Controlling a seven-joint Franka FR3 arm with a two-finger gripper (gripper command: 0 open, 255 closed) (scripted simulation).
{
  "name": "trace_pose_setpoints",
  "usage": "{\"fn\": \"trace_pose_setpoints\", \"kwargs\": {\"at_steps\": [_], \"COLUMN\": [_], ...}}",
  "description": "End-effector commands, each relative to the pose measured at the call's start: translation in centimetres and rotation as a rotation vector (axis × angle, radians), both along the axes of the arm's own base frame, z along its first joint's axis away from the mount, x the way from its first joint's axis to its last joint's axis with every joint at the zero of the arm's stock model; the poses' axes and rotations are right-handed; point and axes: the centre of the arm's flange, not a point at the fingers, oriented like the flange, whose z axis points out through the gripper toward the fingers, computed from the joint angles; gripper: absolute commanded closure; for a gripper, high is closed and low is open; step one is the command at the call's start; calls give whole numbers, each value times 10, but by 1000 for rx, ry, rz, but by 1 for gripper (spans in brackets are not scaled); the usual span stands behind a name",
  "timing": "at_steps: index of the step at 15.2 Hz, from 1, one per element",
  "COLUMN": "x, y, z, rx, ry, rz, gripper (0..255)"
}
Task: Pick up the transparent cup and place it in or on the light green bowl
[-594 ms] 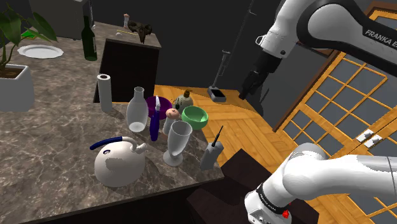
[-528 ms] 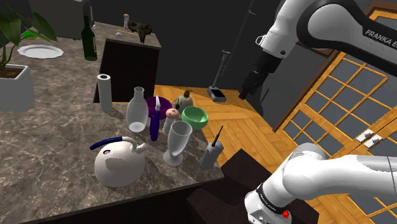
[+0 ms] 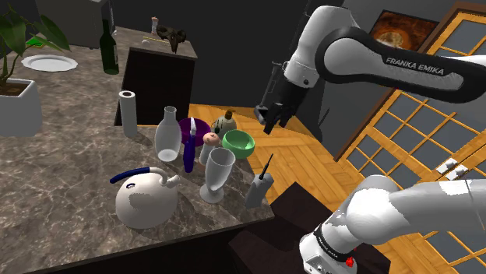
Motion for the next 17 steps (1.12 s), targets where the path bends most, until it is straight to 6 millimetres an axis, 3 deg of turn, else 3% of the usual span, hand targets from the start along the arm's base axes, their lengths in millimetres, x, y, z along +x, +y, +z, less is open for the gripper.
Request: {"fn": "trace_pose_setpoints", "kwargs": {"at_steps": [1, 12, 17], "x": [13, 92, 94], "y": [9, 64, 66], "z": [-23, -139, -165], "rx": [-7, -48, -49], "ry": [5, 42, 44], "rz": [-10, -60, -62], "gripper": [0, 0, 0]}}
